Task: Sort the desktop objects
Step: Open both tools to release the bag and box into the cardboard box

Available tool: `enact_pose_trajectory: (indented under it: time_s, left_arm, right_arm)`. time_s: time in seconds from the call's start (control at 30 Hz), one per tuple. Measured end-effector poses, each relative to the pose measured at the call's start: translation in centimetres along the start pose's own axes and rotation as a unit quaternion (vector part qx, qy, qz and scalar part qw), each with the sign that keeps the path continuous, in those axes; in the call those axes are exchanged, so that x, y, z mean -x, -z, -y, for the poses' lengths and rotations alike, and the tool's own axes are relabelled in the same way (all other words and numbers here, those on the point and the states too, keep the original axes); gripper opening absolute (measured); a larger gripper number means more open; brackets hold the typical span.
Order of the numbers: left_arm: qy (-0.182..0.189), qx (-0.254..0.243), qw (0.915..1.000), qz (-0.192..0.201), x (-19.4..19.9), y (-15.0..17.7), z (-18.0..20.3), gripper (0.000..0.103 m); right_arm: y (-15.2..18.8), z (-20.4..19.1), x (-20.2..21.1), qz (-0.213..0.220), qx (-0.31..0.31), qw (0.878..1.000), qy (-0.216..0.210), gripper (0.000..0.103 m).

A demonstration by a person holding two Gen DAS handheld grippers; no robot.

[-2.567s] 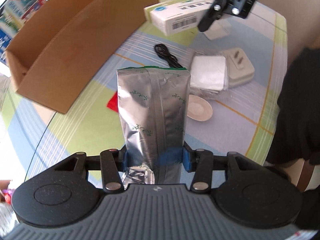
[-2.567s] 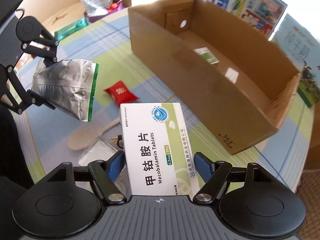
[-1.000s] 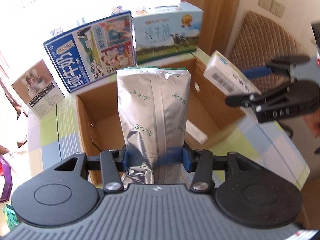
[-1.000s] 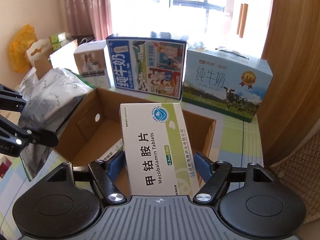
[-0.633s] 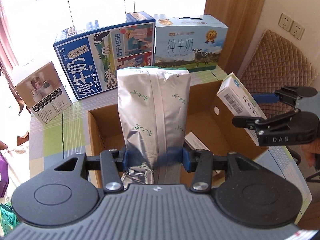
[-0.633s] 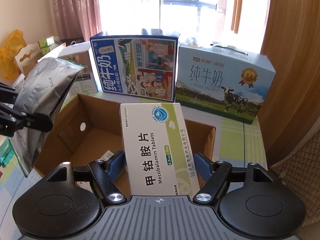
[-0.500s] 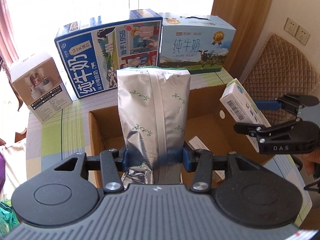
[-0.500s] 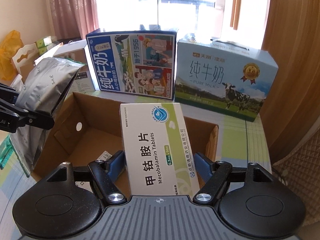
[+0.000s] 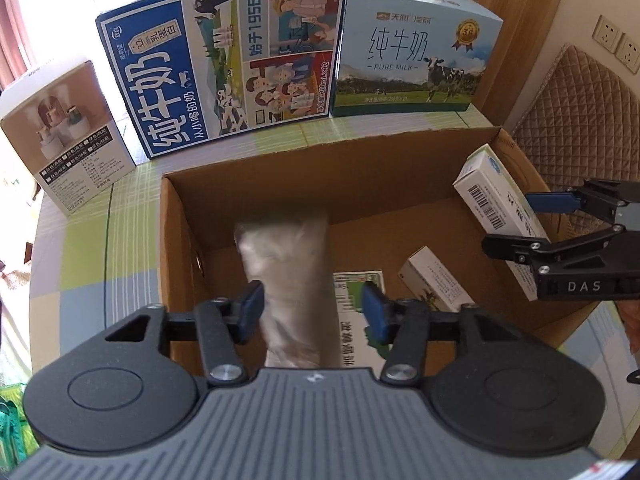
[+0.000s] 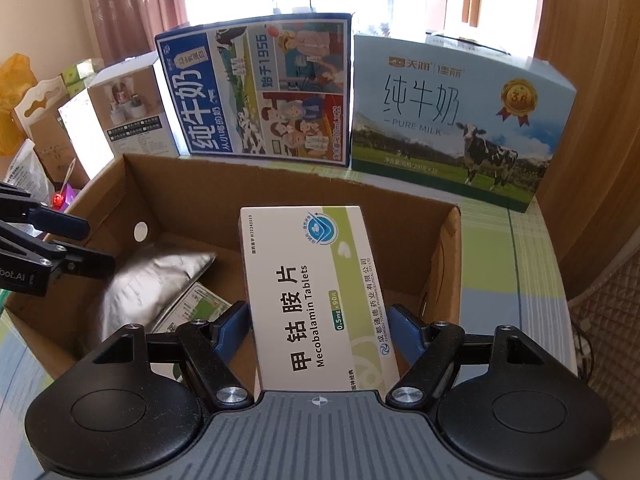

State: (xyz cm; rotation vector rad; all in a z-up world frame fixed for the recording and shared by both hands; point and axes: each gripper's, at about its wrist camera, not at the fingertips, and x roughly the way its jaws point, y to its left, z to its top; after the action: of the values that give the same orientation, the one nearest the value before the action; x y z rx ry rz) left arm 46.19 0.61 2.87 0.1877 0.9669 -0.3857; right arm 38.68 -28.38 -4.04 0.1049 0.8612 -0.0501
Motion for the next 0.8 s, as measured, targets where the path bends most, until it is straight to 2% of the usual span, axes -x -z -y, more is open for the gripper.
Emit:
enact_pose_trajectory:
  time_s: [0.37, 0.57, 0.8]
  left_arm:
    - [-0.001, -0.01, 0.9999, 0.008, 1.3, 1.6, 0.8, 0.055]
    - [0.0, -0.028, 0.9995, 0.013, 2.6, 2.6, 1.6, 0.061]
    - [0.0, -0.044, 0.9987, 0.025, 5.4, 3.7, 2.5, 0.061]
  right_arm:
    - [0.5, 0.8, 0.0, -0.011, -0.026, 1.0, -0.005, 0.075]
    - [0.3, 1.1, 1.8, 0.011, -0.033, 0.999, -0.003, 0.078]
    - [0.6, 0.9, 5.0, 0.023, -0.025, 0.999, 0.001, 0.082]
